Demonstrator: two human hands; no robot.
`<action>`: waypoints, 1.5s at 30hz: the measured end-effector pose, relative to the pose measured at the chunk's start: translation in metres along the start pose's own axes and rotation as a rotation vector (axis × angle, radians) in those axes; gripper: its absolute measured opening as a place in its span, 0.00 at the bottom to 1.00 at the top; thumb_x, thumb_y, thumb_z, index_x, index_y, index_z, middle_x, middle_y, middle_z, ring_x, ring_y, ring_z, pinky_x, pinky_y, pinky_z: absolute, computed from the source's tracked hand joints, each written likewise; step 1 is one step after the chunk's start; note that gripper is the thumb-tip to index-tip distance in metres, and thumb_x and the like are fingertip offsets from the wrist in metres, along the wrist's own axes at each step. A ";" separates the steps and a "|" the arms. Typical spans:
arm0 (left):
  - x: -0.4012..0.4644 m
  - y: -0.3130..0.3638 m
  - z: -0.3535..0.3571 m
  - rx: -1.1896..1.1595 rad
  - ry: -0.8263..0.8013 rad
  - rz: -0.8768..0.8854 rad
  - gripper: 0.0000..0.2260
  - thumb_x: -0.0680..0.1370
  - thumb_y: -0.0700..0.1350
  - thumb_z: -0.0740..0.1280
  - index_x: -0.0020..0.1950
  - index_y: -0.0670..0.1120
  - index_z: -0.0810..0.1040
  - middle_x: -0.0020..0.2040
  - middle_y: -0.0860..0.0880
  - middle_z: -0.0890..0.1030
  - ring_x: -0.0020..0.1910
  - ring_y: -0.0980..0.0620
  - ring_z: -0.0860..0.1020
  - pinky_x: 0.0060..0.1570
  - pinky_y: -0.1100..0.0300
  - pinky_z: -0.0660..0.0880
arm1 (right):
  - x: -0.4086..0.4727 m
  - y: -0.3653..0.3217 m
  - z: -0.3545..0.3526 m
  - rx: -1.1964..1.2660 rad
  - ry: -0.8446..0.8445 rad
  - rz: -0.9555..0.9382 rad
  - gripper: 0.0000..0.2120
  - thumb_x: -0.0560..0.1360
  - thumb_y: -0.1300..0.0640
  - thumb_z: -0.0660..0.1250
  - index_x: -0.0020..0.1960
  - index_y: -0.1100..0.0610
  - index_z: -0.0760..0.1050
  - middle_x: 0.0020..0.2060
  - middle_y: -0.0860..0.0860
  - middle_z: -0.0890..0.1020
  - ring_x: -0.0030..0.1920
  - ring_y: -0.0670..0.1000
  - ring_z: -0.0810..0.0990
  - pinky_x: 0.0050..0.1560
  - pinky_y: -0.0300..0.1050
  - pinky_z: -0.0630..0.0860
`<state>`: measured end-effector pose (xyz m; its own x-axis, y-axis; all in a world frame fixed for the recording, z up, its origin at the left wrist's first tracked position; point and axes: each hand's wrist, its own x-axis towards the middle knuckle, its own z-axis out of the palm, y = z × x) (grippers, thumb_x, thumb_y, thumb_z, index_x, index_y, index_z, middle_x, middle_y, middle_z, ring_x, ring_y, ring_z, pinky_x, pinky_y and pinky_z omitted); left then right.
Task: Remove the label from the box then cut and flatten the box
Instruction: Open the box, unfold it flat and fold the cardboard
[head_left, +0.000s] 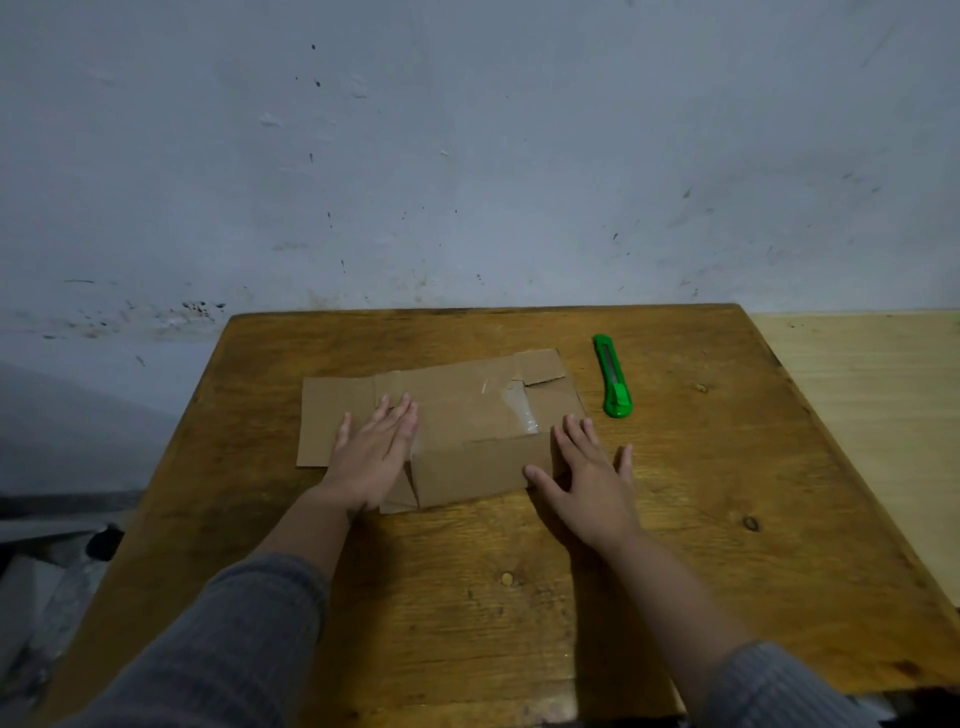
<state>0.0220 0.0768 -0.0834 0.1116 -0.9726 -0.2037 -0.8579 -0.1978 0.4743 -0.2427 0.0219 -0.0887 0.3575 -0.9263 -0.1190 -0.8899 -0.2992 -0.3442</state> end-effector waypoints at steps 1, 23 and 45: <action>0.001 -0.001 0.000 0.002 -0.006 -0.003 0.42 0.69 0.71 0.26 0.78 0.54 0.48 0.78 0.59 0.47 0.76 0.60 0.42 0.74 0.45 0.36 | 0.002 -0.002 0.000 -0.007 0.003 0.019 0.36 0.75 0.32 0.51 0.76 0.50 0.51 0.77 0.46 0.49 0.77 0.46 0.42 0.72 0.62 0.36; 0.006 -0.008 0.020 0.324 0.016 -0.013 0.47 0.65 0.78 0.36 0.77 0.53 0.36 0.76 0.57 0.36 0.76 0.55 0.35 0.73 0.41 0.36 | 0.050 0.028 -0.061 1.179 -0.284 0.532 0.18 0.78 0.66 0.59 0.66 0.58 0.71 0.55 0.55 0.80 0.52 0.52 0.78 0.48 0.47 0.78; 0.004 -0.005 0.021 0.313 0.067 -0.019 0.44 0.69 0.77 0.41 0.77 0.53 0.38 0.77 0.58 0.38 0.76 0.56 0.37 0.72 0.42 0.35 | 0.019 -0.023 -0.014 0.286 -0.072 -0.143 0.23 0.80 0.47 0.55 0.73 0.48 0.60 0.73 0.42 0.61 0.75 0.43 0.53 0.75 0.55 0.44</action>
<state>0.0163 0.0768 -0.1049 0.1528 -0.9770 -0.1486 -0.9668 -0.1789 0.1823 -0.2197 0.0079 -0.0704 0.5011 -0.8580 -0.1128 -0.7175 -0.3390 -0.6085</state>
